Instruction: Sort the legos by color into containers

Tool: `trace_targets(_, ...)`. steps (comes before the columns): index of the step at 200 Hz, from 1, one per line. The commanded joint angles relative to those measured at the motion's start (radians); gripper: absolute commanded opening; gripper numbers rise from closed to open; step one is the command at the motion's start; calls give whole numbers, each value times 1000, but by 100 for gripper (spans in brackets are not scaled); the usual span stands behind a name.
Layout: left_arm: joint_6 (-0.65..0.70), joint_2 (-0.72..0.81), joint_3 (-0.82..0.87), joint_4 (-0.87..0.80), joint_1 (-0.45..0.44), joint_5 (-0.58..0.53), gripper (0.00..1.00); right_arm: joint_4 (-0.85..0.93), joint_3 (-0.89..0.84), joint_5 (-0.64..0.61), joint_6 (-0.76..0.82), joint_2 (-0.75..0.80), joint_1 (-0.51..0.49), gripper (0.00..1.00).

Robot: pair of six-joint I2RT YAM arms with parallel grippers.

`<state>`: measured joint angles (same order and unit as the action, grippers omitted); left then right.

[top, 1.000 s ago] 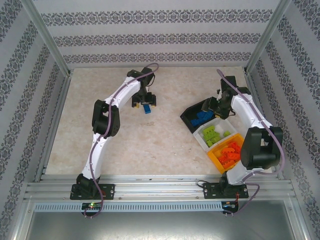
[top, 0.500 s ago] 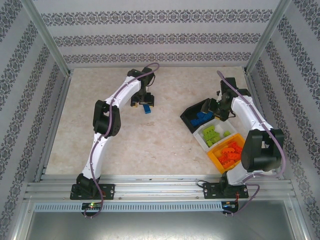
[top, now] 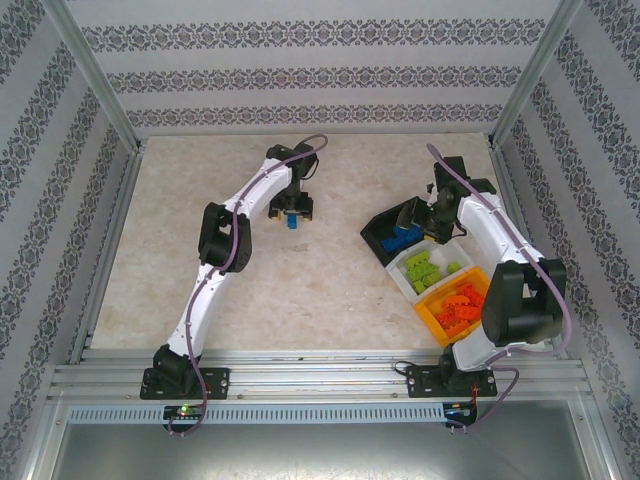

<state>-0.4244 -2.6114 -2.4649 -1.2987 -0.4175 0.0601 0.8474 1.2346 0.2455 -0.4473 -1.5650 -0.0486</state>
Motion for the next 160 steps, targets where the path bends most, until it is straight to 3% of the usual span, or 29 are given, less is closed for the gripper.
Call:
trace_targets(1,-2,-20,-33,-64,-6,5,63,22,-16,-10,-2,35,-10,68)
trace_targets(47,11,-21,-34,-77,-5,-1,13,18,-27,-13,-1,44,-8,69)
trace_targets(62,11,-17,-32,-78,-5,-5,1,14,-27,-12,-5,45,-9,69)
trace_targets(134,6,16,-33,-76,-4,24,0,22,1,-6,-5,24,-13,69)
trace_targets(160,3,51,-35,-56,-5,91,0,31,6,-16,-3,36,-13,69)
